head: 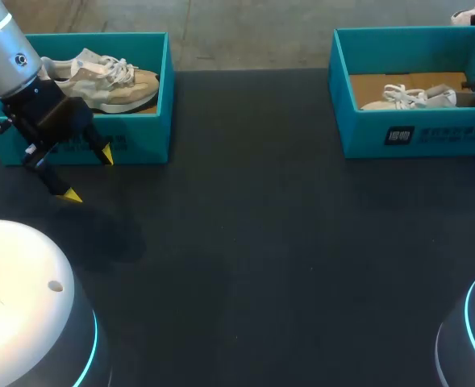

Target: Take the shoe out of the shoebox, open the shoe tongue, remove and reinsert the insole, then place the shoe into the shoebox

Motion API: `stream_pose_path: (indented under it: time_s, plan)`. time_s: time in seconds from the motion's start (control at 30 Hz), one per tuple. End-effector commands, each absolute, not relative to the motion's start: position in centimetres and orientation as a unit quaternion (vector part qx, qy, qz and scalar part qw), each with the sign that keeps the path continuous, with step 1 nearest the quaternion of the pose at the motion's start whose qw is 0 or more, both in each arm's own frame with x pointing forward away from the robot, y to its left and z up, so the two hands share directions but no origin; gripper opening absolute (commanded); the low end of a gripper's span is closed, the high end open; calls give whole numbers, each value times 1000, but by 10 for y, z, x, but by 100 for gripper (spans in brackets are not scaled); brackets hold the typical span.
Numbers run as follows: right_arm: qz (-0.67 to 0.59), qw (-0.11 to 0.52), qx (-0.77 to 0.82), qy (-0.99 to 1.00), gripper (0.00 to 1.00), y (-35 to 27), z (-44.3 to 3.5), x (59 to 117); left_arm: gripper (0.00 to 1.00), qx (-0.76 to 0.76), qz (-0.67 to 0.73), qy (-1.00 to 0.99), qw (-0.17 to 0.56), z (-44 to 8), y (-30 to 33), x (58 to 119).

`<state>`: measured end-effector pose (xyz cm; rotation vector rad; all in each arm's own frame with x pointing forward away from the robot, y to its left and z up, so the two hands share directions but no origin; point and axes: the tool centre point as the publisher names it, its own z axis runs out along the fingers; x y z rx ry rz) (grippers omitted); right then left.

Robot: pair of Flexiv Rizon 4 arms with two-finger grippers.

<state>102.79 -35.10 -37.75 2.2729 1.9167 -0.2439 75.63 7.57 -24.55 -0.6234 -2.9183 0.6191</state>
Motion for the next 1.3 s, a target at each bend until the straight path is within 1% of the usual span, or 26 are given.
stream_pose_path:
  time_s: [0.03,0.23,0.27,0.33,0.37,0.4,0.53,0.7,0.8,0.9,0.97,1.0,1.07,1.17,1.2,1.23,1.3]
  plan:
    - [-77,71,758,644,0,-353,-382,1030,100,-204,202,-957,47,-245,76,755]
    - [-68,67,758,645,0,-353,-382,1030,100,-204,202,-957,47,-245,76,755]
    - [-68,66,758,645,5,-353,-382,1030,100,-204,202,-957,47,-245,76,755]
    - [-67,66,758,645,22,-353,-381,1030,100,-204,202,-957,47,-245,76,755]
    - [-66,66,758,645,28,-353,-381,1030,100,-204,202,-957,47,-245,76,755]
    - [-66,66,759,645,31,-353,-381,1030,100,-204,202,-957,47,-245,76,755]
    - [-63,67,759,644,29,-353,-379,1028,100,-204,202,-957,47,-245,76,755]
    - [-57,70,763,640,35,-351,-373,1026,100,-204,202,-957,47,-245,76,755]
    - [-49,76,766,637,40,-349,-365,1025,100,-204,202,-957,47,-245,76,755]
    - [-43,80,768,634,49,-347,-357,1025,100,-204,202,-957,47,-245,76,755]
    - [-42,80,768,634,51,-346,-353,1025,100,-204,202,-957,47,-245,76,755]
    - [-42,81,768,633,56,-345,-351,1025,100,-204,202,-957,47,-245,76,755]
    - [-40,85,769,632,73,-344,-346,1025,100,-204,202,-957,47,-245,76,755]
    - [-40,87,769,631,88,-343,-342,1024,100,-204,202,-957,47,-245,76,755]
    - [-40,88,770,631,96,-343,-340,1024,100,-204,202,-957,47,-245,76,755]
    - [-40,88,770,631,100,-342,-338,1023,100,-204,202,-957,47,-245,76,755]
    - [-39,89,770,630,100,-341,-333,1023,100,-204,202,-957,47,-245,76,755]
